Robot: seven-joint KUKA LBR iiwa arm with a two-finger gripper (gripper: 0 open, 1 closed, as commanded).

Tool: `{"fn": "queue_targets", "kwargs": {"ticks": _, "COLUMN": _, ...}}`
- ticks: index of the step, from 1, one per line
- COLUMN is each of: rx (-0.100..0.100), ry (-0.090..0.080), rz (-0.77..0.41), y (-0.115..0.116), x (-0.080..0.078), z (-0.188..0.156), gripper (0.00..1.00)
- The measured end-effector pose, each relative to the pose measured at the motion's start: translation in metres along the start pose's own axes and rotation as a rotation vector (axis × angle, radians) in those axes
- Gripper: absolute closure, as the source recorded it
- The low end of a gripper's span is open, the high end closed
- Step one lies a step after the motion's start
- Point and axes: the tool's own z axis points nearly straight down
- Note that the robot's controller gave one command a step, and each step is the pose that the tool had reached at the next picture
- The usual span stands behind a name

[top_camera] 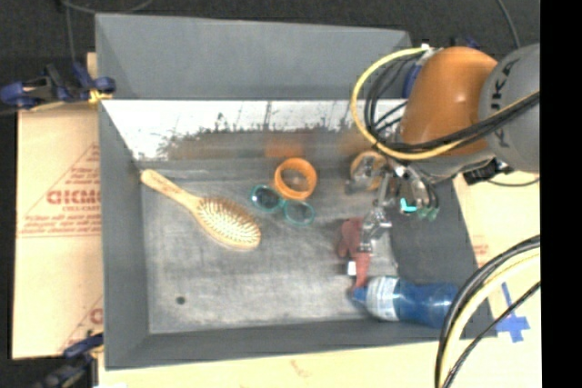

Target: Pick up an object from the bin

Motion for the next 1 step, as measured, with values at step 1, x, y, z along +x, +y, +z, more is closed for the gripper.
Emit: {"fn": "queue_targets", "kwargs": {"ticks": 1, "rx": 0.001, "ry": -0.008, "rz": -0.002, "y": 0.0, "x": -0.002, "z": -0.0043, "gripper": 0.0}}
